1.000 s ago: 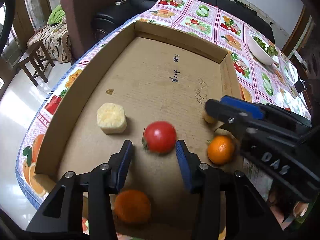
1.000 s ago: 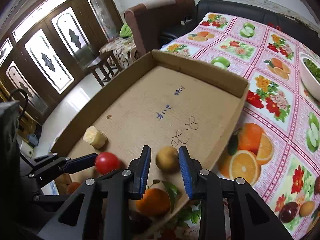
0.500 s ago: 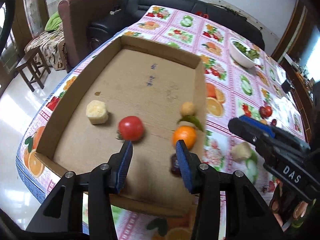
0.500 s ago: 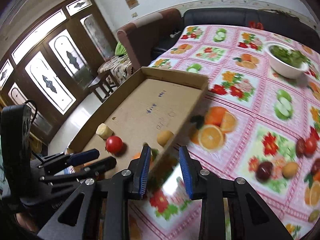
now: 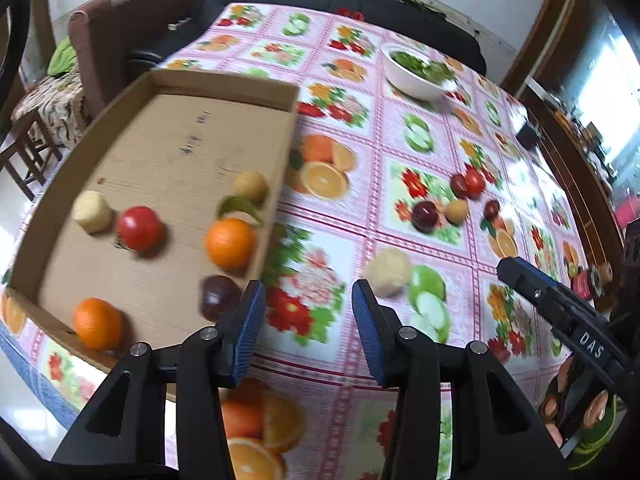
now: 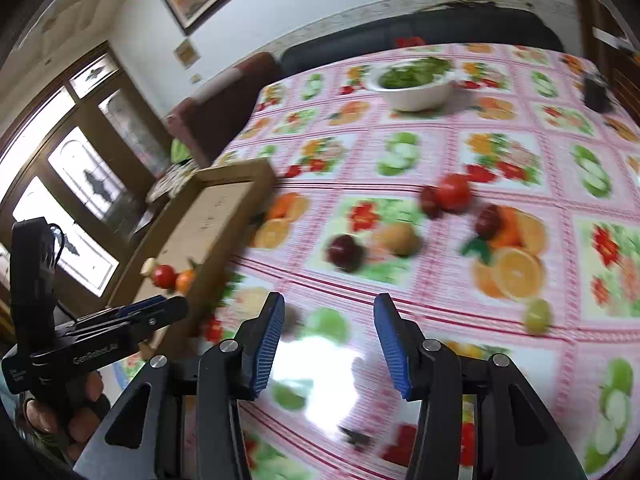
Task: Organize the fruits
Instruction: 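Withdraw both open tools from the box toward the remaining fruits, then grasp the pale yellow chunk with the left tool while the right tool grasps a red date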
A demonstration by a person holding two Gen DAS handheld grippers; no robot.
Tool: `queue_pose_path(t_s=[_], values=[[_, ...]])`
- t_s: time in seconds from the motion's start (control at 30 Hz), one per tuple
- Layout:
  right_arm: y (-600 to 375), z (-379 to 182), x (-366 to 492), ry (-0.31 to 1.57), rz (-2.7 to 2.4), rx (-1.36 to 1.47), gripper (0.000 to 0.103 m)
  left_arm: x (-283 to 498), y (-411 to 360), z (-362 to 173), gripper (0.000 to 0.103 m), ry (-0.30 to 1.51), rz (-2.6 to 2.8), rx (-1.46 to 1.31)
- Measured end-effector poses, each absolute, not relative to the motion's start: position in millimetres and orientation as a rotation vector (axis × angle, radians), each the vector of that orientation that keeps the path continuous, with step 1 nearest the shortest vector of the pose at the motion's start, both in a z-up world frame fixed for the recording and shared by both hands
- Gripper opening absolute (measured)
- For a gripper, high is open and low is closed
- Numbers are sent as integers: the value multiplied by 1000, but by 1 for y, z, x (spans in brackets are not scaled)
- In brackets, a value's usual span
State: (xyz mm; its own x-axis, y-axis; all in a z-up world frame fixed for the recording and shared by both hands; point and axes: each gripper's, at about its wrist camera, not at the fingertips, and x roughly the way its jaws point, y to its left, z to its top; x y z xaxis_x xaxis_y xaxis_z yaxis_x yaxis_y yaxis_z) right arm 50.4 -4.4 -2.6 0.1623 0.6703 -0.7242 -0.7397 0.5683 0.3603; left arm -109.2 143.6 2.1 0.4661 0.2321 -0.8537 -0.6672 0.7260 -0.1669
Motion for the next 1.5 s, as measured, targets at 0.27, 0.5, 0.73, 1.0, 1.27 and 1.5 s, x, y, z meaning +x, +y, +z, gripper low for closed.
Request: queue_pose_path(t_s=[0.27,0.5,0.73,1.0,1.27,1.5], values=[[-38,-6,70,972,939,-55,49,-92,121,-7,43,970,523,-509],[-43,-11,77,958,903,-70,49,-83,116,-13,43,989,496,-509],[-34,-22,95,954,853,-106,48,-72,117,-20,43,1004,470,-519],[-7,-36,143,970,774,-168,49,-43,124,-35,47,1030,468,-488],[14,-46,152,937,738,-286,31,-36,123,-37,29,1000,516,-440],[3,-32,130,926,788,-230,31,-50,119,-26,29,983,555,-423]])
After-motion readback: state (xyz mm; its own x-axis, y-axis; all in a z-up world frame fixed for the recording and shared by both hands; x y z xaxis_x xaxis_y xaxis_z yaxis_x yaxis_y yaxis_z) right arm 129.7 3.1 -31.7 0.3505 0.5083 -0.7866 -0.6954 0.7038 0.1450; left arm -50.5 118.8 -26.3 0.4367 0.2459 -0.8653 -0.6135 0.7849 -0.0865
